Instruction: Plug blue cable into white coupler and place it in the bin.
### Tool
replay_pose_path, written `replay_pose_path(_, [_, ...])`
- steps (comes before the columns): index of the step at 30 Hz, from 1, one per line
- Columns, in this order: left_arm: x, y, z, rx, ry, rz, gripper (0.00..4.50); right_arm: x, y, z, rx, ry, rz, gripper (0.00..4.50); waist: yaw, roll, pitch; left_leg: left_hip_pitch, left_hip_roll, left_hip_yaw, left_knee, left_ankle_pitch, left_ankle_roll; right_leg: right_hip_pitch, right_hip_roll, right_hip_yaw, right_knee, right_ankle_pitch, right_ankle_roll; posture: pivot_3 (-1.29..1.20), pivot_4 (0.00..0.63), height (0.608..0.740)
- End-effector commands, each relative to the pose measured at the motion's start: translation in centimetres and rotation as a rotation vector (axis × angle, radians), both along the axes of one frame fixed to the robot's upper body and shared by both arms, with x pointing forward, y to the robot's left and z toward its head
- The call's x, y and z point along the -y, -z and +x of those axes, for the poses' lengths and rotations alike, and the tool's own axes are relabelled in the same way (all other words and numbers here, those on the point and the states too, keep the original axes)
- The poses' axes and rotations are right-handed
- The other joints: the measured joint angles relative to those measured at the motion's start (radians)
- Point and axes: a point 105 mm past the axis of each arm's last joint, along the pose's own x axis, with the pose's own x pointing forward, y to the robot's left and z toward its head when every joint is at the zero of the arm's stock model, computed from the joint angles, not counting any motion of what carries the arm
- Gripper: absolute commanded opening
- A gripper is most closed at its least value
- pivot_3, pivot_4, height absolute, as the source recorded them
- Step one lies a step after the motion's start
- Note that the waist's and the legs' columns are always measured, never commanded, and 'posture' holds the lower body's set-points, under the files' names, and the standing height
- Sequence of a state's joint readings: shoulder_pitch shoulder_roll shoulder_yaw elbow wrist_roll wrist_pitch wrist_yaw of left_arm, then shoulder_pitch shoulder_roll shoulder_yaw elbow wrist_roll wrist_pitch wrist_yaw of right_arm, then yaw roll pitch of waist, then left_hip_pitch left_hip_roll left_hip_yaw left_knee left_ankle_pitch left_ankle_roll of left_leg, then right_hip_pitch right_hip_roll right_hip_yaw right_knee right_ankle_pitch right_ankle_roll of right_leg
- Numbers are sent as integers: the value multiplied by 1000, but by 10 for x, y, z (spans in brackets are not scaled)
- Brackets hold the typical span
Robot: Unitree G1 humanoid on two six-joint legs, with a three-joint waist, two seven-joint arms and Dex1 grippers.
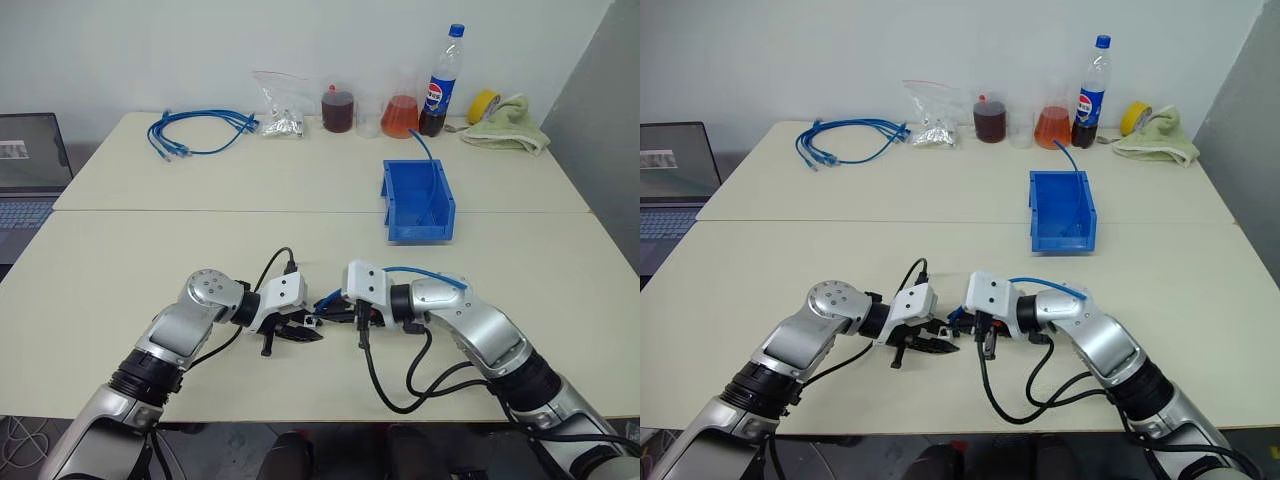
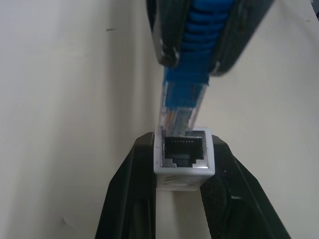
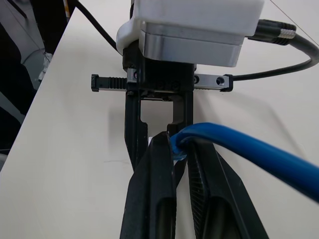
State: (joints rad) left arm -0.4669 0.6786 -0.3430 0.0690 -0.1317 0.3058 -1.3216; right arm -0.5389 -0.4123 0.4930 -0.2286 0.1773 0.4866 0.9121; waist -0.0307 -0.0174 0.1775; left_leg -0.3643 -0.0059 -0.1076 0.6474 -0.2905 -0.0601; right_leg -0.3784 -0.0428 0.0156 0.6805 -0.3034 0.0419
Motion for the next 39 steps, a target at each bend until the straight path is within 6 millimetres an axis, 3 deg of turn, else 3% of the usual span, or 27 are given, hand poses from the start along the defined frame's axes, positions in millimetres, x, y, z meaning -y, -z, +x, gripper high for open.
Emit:
replay_pose_path(1, [2,16,-8,-54,4,36,827,-6,-8,0,36,-15,8,72,0,0,0,0,0,0,0,0,0,0,0,0,0,0,0,0,150,740])
replay_pose_path(29, [3,17,-4,-48,-10,48,827,-5,4,-9,21,-82,-117,72,1,4,-4,1,-1,-1,1,0,0,2,-1,-1,0,0,0,0,150,740])
replay_pose_path(39, [5,17,-4,-47,-2,49,827,-7,11,-3,-10,-54,-136,71,1,4,-4,1,-1,-1,1,0,0,3,-1,-1,0,0,0,0,150,740])
